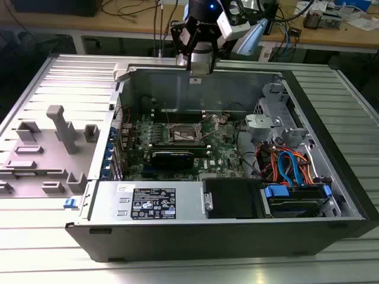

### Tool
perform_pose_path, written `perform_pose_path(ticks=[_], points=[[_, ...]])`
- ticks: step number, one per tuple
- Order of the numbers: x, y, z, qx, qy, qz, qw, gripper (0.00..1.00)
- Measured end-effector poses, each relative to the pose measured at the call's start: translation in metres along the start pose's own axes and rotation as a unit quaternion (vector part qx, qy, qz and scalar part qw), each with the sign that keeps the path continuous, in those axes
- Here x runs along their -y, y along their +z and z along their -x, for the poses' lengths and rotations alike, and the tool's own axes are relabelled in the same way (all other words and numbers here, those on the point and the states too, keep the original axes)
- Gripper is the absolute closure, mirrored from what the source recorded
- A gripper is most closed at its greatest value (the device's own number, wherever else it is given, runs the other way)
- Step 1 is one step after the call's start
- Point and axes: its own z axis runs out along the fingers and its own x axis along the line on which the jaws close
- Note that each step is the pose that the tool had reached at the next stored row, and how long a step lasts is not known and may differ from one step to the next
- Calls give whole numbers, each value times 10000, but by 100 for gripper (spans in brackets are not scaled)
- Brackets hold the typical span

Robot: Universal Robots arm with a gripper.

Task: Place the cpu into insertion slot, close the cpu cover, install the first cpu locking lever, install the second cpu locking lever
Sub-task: 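Place the cpu into insertion slot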

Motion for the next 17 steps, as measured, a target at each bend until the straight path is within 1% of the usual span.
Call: perform_pose_path(ticks=[5,11,14,17], points=[[0,0,0,0,0,0,10000,46],[24,-2,1,0,4,-1,10000,46],[25,-1,2,7,87,0,10000,46],[25,-1,2,10,110,0,9999,46]])
